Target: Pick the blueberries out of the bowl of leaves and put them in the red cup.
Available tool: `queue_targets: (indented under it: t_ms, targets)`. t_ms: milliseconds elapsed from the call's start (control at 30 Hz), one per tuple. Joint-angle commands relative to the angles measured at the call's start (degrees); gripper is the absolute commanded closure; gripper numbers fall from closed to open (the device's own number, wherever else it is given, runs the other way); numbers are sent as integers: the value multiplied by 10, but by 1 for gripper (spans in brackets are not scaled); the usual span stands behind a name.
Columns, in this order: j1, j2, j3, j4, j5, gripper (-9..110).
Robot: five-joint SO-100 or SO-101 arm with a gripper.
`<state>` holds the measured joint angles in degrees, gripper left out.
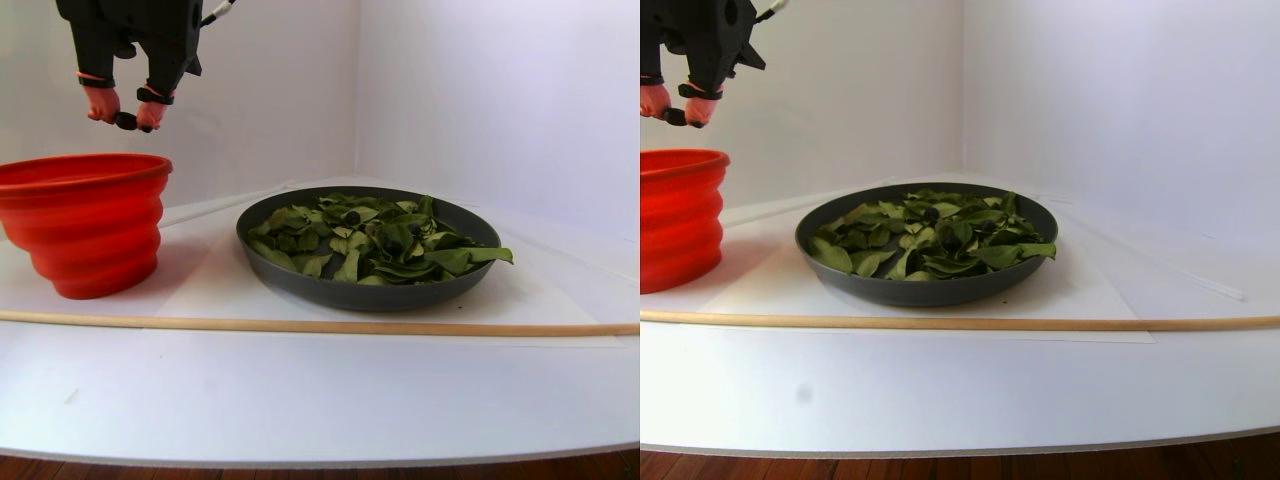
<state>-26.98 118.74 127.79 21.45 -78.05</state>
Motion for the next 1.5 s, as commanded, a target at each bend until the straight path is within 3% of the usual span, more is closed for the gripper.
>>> queue_targets:
  t_ms: [0,167,1467]
  targets:
    - [-17,62,-3,3,2,86]
    - [-11,69,0,13,-1,82]
    - [157,46,-18,11,-110,85]
